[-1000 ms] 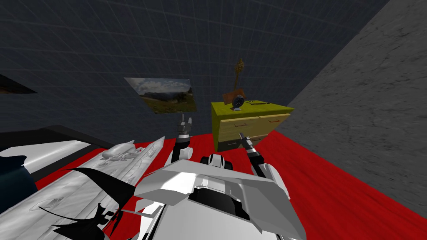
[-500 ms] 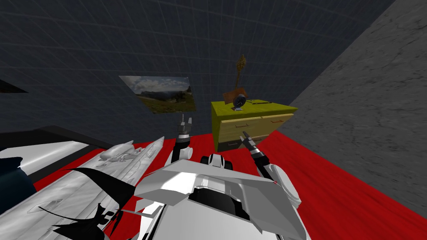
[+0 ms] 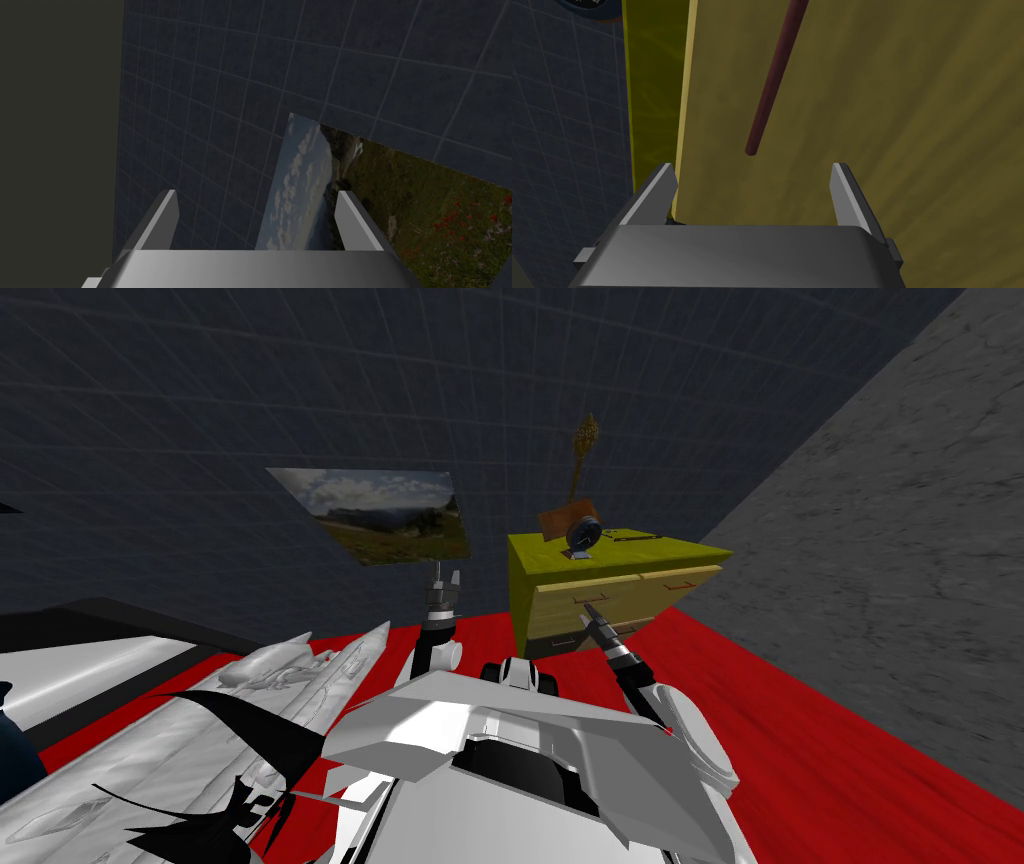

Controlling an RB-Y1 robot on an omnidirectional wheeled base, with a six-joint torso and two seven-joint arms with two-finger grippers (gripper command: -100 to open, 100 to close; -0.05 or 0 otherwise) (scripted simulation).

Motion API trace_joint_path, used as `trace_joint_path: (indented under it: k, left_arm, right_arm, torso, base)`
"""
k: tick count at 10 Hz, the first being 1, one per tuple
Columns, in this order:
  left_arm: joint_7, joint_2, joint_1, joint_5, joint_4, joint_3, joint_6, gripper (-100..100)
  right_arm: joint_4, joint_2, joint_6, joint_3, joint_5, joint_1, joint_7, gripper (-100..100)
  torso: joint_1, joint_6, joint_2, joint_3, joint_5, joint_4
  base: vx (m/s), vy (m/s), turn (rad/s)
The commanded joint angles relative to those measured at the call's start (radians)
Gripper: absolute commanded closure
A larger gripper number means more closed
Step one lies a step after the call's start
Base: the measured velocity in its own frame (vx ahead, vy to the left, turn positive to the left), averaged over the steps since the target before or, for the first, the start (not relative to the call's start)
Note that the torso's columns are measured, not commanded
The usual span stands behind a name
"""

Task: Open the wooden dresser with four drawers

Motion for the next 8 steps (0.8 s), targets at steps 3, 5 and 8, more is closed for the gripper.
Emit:
trace_joint_path:
  k: [3,5,8]
  left_arm:
    - [0.000,0.000,0.000,0.000,0.000,0.000,0.000,0]
    - [0.000,0.000,0.000,0.000,0.000,0.000,0.000,0]
    - [0.000,0.000,0.000,0.000,0.000,0.000,0.000,0]
  right_arm:
    - [-0.013,0.089,0.004,-0.008,0.016,0.006,0.024,-100]
    - [-0.015,0.139,0.005,-0.009,0.018,0.006,0.027,-100]
    - [-0.029,0.127,0.023,-0.012,0.024,0.001,-0.002,-100]
  torso:
    - [-0.004,0.000,0.006,0.003,-0.001,0.002]
    - [-0.001,0.000,0.003,0.002,0.000,0.001]
    - [-0.001,0.000,0.000,0.000,0.000,0.000]
  base:
    - [0.044,0.006,0.000]
    - [0.000,0.000,0.000]
    - [0.016,0.013,0.011]
